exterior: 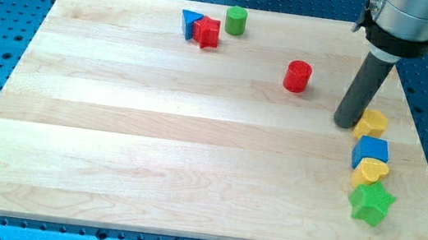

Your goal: Move the red circle above the yellow hexagon

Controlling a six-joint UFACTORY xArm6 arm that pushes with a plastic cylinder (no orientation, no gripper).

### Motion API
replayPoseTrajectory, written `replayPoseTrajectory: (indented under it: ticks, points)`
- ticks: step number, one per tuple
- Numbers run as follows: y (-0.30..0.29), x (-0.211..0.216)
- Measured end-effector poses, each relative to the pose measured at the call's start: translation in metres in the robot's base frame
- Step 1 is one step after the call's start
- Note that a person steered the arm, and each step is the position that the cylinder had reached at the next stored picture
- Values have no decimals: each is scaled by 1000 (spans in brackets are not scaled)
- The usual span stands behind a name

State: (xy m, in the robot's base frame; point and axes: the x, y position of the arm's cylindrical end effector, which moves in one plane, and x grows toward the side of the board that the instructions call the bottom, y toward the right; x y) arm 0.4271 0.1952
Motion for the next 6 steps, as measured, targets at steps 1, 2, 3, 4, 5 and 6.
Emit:
replayPoseTrajectory:
  ticks: [1, 2, 3, 4, 5, 6]
  points:
    - [-37, -1]
    - [-131, 14]
    - [-114, -34]
    - [-128, -70]
    - [-80, -73]
    - [-25, -67]
